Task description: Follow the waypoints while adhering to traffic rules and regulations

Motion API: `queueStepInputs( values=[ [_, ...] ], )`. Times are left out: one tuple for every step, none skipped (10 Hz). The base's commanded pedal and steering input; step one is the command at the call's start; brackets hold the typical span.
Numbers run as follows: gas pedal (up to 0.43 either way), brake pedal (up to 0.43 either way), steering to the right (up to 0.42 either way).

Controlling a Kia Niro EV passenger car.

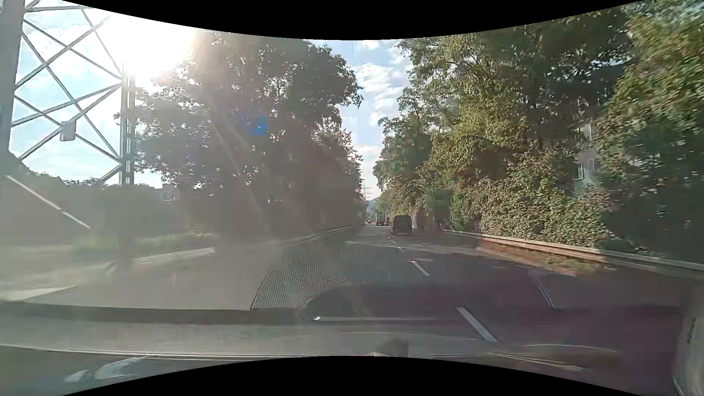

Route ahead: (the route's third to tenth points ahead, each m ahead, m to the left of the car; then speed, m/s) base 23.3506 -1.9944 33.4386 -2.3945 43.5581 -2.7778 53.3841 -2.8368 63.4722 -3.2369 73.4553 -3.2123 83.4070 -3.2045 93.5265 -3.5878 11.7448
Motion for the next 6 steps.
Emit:
queueStepInputs(
  values=[
    [0.098, 0.0, 0.009],
    [0.11, 0.0, 0.009],
    [0.118, 0.0, 0.009],
    [0.118, 0.0, 0.009],
    [0.118, 0.0, 0.009],
    [0.118, 0.0, 0.008]
  ],
)
